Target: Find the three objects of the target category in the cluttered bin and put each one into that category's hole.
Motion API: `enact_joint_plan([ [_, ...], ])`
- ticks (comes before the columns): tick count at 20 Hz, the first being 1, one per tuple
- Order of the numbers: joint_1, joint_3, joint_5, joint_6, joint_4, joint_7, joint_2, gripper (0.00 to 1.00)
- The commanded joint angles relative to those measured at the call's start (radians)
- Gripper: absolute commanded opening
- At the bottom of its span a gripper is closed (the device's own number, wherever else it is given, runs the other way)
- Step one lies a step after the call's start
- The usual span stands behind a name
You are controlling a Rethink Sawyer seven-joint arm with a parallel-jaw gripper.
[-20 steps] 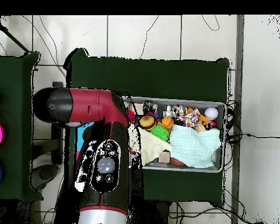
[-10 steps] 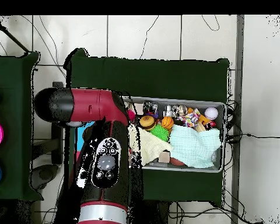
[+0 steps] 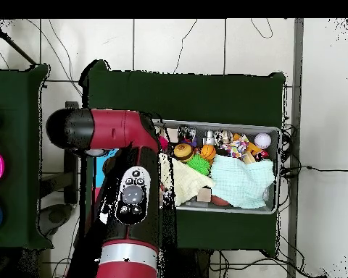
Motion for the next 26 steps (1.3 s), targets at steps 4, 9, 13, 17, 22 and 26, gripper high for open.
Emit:
enact_joint_plan([
  [4,-0.025,-0.002,-0.006,-0.012,-0.027,0.232,0.06,0.0],
  [9,-0.02,-0.006,-0.006,-0.026,-0.015,0.233,0.064,0.0],
  [13,-0.017,-0.007,-0.003,-0.044,0.005,0.231,0.06,0.0],
  [17,-0.018,-0.007,-0.002,-0.05,-0.002,0.227,0.067,0.0],
  [22,-0.014,-0.011,0.0,-0.046,-0.019,0.234,0.077,0.0],
  [26,-0.012,-0.014,0.003,-0.035,-0.029,0.24,0.08,0.0],
])
